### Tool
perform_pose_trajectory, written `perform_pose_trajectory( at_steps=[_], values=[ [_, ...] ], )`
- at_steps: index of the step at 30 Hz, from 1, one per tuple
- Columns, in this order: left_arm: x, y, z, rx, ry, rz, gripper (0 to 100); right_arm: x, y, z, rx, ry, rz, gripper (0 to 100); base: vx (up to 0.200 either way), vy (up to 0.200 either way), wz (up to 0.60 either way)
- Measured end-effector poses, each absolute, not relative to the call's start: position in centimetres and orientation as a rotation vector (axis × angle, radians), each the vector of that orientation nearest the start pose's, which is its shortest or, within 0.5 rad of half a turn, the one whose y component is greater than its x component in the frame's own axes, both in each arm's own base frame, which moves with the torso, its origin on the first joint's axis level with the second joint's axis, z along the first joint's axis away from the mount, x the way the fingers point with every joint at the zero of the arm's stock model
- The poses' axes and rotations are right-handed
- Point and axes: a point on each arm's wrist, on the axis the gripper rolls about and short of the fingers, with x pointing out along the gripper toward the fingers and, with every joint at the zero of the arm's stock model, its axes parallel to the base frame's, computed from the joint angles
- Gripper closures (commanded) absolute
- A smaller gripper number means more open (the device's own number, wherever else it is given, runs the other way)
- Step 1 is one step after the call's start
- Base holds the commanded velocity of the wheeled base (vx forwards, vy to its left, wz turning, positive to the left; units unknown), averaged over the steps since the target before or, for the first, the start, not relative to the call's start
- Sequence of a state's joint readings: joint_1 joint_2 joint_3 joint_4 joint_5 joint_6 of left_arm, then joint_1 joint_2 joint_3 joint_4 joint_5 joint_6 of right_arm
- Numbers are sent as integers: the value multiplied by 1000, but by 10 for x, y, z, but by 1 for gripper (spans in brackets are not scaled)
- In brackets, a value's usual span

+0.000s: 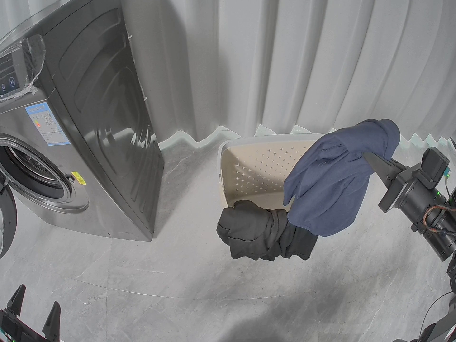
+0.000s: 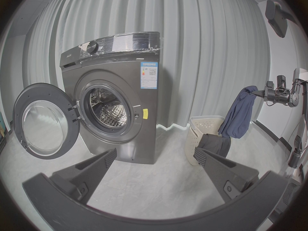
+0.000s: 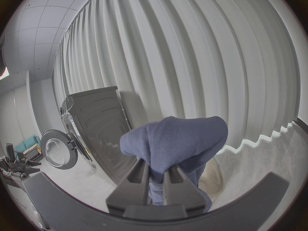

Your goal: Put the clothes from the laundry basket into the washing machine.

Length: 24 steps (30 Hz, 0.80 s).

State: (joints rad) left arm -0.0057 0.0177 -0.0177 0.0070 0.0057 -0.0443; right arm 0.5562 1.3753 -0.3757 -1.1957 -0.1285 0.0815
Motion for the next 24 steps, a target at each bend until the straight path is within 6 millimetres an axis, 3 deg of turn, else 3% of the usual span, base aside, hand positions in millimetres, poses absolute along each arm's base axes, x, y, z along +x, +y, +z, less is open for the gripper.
perform_pose_trajectory(
  at_steps=[24],
  values=[
    [-23,0,80,-44,7,0,0,172,107,209,149,-172,453,100,0,200,0]
  ],
)
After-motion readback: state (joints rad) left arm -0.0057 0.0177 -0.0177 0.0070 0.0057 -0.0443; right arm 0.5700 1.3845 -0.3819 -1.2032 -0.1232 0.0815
